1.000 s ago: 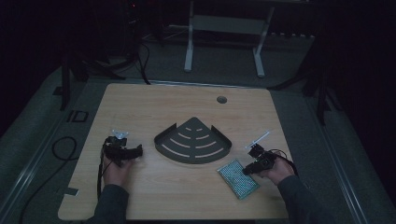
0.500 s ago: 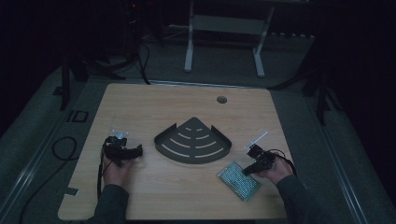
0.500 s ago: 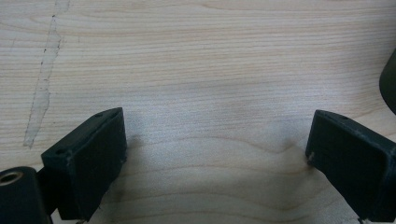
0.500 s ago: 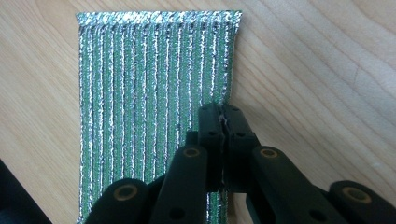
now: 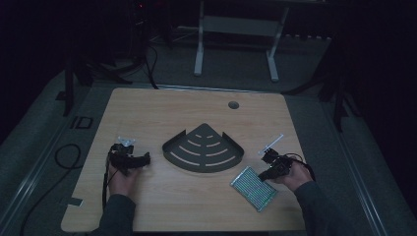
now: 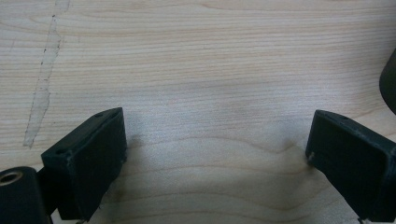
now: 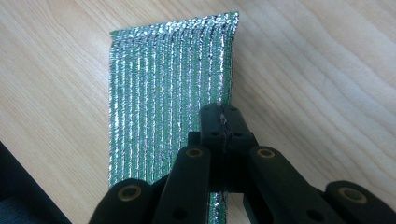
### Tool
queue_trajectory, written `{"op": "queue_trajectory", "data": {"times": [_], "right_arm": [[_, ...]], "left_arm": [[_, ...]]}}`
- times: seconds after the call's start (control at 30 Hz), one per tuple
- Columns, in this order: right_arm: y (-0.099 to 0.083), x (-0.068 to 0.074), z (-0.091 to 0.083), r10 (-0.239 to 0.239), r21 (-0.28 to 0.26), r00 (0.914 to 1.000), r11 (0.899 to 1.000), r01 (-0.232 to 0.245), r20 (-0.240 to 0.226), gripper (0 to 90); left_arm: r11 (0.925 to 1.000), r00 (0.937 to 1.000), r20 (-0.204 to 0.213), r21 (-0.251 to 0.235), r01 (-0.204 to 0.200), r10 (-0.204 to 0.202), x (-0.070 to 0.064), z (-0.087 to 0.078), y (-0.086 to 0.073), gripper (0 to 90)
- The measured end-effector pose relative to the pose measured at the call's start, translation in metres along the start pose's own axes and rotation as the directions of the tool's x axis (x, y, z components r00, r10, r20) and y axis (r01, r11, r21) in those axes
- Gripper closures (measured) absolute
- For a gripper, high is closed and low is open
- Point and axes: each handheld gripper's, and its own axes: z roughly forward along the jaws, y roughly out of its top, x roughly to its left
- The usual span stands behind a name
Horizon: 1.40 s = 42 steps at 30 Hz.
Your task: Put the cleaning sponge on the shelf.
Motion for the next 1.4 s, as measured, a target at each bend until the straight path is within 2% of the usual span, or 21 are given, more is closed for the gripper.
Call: {"op": "queue_trajectory", "data": {"times": [0.27,0.6,1.4], "right_arm": [[0.005,0.002,-0.010,-0.010,-0.004,0.9998,1.000,0.011,0.014,89.6],[0.011,0.001,-0.029,-0.020,-0.021,0.9983,1.000,0.021,0.054,89.6],[0.023,-0.002,-0.061,-0.030,-0.053,0.9950,0.998,0.035,0.095,89.6]], "left_arm": [[1.0000,1.0000,0.000,0.000,0.000,0.000,0.000,0.000,0.000,5.5],[1.0000,1.0000,0.000,0.000,0.000,0.000,0.000,0.000,0.000,5.6],[1.0000,1.0000,0.000,0.000,0.001,-0.001,0.000,0.000,0.000,5.6]]}}
